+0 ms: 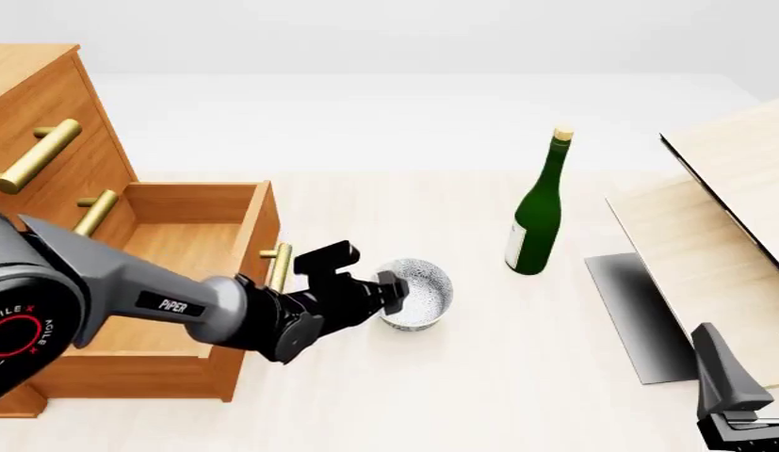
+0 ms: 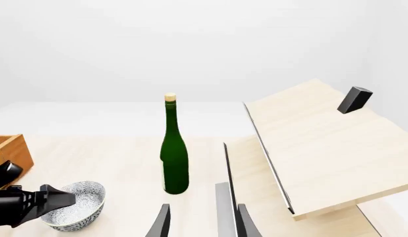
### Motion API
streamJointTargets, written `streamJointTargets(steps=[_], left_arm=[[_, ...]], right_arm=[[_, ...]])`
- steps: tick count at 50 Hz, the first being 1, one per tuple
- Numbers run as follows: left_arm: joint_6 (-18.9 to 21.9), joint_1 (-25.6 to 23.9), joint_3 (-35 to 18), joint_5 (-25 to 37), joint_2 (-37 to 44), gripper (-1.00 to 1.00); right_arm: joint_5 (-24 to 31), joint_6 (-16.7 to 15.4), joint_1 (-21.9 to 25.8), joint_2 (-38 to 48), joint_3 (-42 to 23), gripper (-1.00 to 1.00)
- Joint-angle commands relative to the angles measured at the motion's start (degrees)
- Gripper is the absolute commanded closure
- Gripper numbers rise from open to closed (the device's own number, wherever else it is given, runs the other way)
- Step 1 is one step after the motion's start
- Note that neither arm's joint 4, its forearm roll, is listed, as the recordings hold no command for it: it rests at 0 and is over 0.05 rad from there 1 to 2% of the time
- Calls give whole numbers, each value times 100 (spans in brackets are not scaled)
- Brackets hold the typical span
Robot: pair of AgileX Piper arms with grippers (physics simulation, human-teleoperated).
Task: Put the bowl in the bottom drawer of the cabinet and close it.
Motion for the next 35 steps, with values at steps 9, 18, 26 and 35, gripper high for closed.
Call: streamJointTargets(steps=[9, 18, 26, 35], left_arm=[[-125, 28, -3, -161, 244, -100], [-58, 44, -5, -155, 146, 100], [38, 69, -6, -81, -5, 100], [141, 80, -44, 71, -159, 100]], right_arm=[[0, 0, 0, 0, 0, -100], [0, 0, 0, -1, 0, -100], [0, 0, 0, 0, 0, -100], [-1, 0, -1, -1, 0, -100]])
